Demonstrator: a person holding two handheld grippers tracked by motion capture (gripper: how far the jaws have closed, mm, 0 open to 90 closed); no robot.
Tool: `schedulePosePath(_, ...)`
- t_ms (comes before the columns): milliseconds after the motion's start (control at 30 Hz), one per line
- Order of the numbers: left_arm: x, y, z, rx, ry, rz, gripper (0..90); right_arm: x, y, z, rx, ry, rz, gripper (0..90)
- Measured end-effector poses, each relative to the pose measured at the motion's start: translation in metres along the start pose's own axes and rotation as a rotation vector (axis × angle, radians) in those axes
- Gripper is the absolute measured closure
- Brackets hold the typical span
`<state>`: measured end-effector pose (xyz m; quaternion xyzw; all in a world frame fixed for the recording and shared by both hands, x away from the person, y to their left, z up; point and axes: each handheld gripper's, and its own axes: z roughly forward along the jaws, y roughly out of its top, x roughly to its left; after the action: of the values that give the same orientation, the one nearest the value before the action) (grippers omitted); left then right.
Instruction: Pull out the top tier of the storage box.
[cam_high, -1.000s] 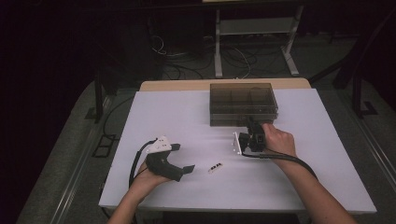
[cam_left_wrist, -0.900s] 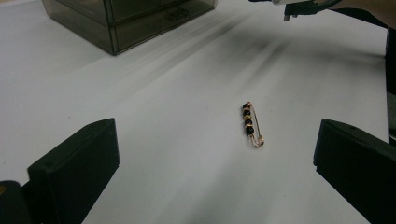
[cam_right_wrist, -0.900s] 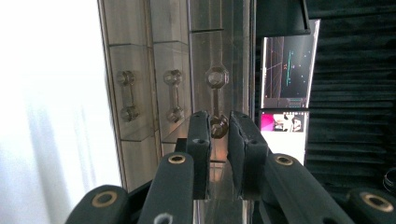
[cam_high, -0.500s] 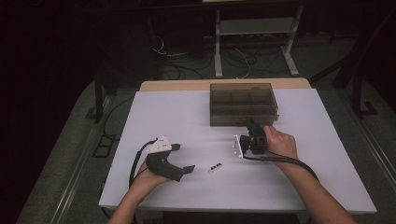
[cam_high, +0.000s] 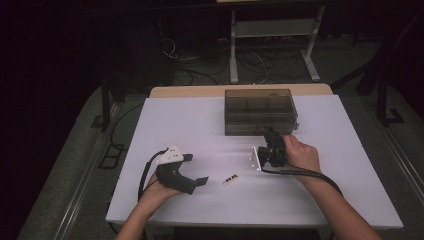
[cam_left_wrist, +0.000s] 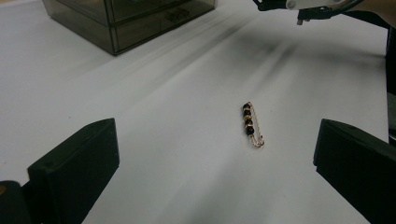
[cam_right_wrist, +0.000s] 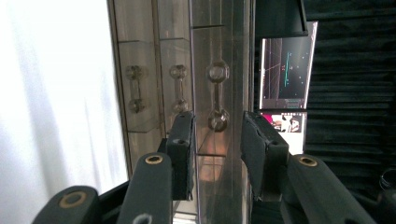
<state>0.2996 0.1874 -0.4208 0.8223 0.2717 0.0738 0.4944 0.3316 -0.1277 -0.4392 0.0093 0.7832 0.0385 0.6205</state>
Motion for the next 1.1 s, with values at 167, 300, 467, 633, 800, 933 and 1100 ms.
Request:
schedulePosePath(167,0.000,0.000,0.000,0.003,0.000,0.003,0.0,0.000,-0.003,-0.005,-0.003,-0.009,0.004,58.7)
schedulePosePath(300,0.000,0.000,0.000,0.002,0.000,0.003,0.0,-0.001,-0.006,-0.011,-0.006,-0.011,0.014,55.6)
schedulePosePath(467,-0.001,0.000,0.000,0.001,0.001,0.003,0.0,0.000,-0.010,-0.017,-0.007,-0.009,0.028,51.7)
schedulePosePath(633,-0.001,0.000,0.000,0.001,0.001,0.004,0.0,0.002,-0.014,-0.022,-0.003,-0.007,0.047,45.6)
schedulePosePath(800,-0.001,0.000,0.000,0.003,0.002,0.006,0.0,0.004,-0.016,-0.025,-0.003,-0.013,0.059,41.4)
schedulePosePath(933,-0.001,0.000,0.000,0.004,0.003,0.007,0.0,0.006,-0.018,-0.029,-0.007,-0.013,0.061,38.7)
schedulePosePath(1100,-0.002,0.000,0.000,0.005,0.004,0.007,0.0,0.009,-0.018,-0.031,0.009,-0.006,0.067,31.0)
